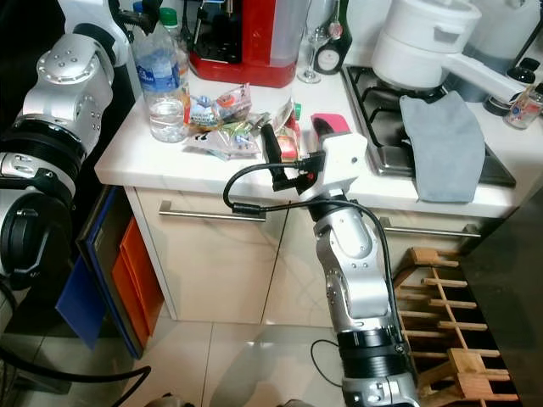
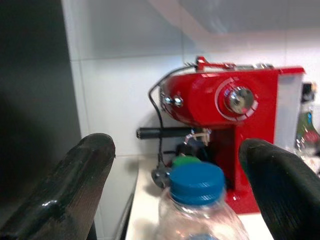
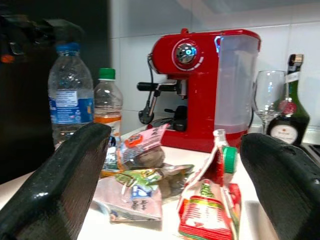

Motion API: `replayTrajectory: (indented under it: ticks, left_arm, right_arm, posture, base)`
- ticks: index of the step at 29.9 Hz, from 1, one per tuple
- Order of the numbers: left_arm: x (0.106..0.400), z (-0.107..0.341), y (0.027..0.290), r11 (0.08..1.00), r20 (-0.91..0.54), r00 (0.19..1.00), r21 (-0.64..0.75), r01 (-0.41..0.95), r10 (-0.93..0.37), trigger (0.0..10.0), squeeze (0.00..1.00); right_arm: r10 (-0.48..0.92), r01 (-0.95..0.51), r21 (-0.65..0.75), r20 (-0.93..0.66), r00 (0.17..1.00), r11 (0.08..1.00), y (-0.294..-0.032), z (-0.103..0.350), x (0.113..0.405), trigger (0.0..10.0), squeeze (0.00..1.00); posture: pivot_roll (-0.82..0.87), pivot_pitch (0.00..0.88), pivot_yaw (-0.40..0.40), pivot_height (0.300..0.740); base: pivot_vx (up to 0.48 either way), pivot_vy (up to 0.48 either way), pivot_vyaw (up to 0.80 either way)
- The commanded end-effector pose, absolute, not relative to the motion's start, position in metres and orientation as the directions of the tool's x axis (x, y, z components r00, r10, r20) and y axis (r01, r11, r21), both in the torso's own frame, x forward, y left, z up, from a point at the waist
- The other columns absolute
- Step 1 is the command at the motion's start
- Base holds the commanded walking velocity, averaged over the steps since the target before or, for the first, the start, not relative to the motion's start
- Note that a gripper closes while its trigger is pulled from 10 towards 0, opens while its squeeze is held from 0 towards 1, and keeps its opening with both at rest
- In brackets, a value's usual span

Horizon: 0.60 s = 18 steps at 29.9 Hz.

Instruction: Restocking fridge

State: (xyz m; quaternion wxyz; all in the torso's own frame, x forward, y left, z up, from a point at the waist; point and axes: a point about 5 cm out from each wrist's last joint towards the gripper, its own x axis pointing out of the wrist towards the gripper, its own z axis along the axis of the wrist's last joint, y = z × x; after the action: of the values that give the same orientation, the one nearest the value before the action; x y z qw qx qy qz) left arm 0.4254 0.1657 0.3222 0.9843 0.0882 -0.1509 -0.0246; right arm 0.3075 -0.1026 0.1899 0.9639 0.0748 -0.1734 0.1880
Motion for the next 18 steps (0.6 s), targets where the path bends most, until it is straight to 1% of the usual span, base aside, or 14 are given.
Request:
replayTrajectory:
  ticks: [1,4,6,8,9,11,12,13,14,15,18]
  left_arm:
    - [0.427,0.314,0.163,0.977,0.248,0.964,0.208,0.041,-0.094,10.0,0.00]
    - [0.428,0.305,0.162,0.976,0.208,0.973,0.212,0.051,-0.096,10.0,0.00]
    - [0.428,0.305,0.162,0.976,0.208,0.973,0.212,0.051,-0.096,10.0,0.00]
    - [0.429,0.294,0.163,0.980,0.153,0.984,0.189,0.057,-0.087,10.0,0.00]
    - [0.429,0.294,0.163,0.980,0.153,0.984,0.189,0.057,-0.087,10.0,0.00]
    - [0.429,0.286,0.166,0.985,0.108,0.992,0.163,0.047,-0.066,10.0,0.00]
    - [0.429,0.284,0.166,0.987,0.098,0.993,0.156,0.044,-0.059,6.8,0.00]
    - [0.429,0.284,0.166,0.987,0.098,0.993,0.156,0.044,-0.059,6.8,0.00]
    - [0.429,0.283,0.167,0.988,0.095,0.994,0.151,0.040,-0.055,4.0,0.00]
    - [0.429,0.283,0.167,0.988,0.097,0.994,0.152,0.039,-0.055,0.0,0.00]
    - [0.429,0.284,0.168,0.986,0.100,0.994,0.160,0.037,-0.053,0.0,0.00]
  right_arm:
    - [0.343,-0.394,0.078,0.358,0.869,0.916,-0.102,0.190,0.306,10.0,0.00]
    - [0.347,-0.398,0.081,0.353,0.869,0.914,-0.101,0.189,0.307,10.0,0.00]
    - [0.347,-0.398,0.081,0.353,0.869,0.914,-0.101,0.189,0.307,10.0,0.00]
    - [0.353,-0.405,0.082,0.352,0.867,0.911,-0.099,0.190,0.309,10.0,0.00]
    - [0.353,-0.405,0.082,0.352,0.867,0.911,-0.099,0.190,0.309,10.0,0.00]
    - [0.355,-0.407,0.083,0.351,0.866,0.910,-0.098,0.190,0.311,10.0,0.00]
    - [0.355,-0.407,0.086,0.350,0.867,0.909,-0.097,0.189,0.312,10.0,0.00]
    - [0.355,-0.407,0.086,0.350,0.867,0.909,-0.097,0.189,0.312,10.0,0.00]
    - [0.356,-0.408,0.088,0.349,0.867,0.909,-0.097,0.189,0.312,10.0,0.00]
    - [0.358,-0.410,0.090,0.347,0.867,0.908,-0.096,0.188,0.313,10.0,0.00]
    - [0.360,-0.414,0.096,0.344,0.867,0.905,-0.093,0.187,0.314,10.0,0.00]
  posture:
    - [-0.04,0.000,-0.024,0.740]
    - [-0.04,0.000,-0.028,0.740]
    - [-0.04,0.000,-0.028,0.740]
    - [-0.03,0.000,-0.026,0.740]
    - [-0.03,0.000,-0.026,0.740]
    - [-0.03,0.000,-0.019,0.740]
    - [-0.02,0.000,-0.017,0.740]
    - [-0.02,0.000,-0.017,0.740]
    - [-0.02,0.000,-0.017,0.740]
    - [-0.01,0.000,-0.011,0.740]
    - [-0.01,0.000,-0.010,0.740]
  base:
    - [0.000,0.000,0.00]
    - [0.000,0.000,0.00]
    - [0.000,0.000,0.00]
    - [0.000,0.000,0.00]
    - [0.000,0.000,0.00]
    - [0.000,0.000,0.00]
    - [0.000,0.000,0.00]
    - [0.000,0.000,0.00]
    - [0.000,0.000,0.00]
    - [0.000,0.000,0.00]
    - [0.000,0.000,0.00]
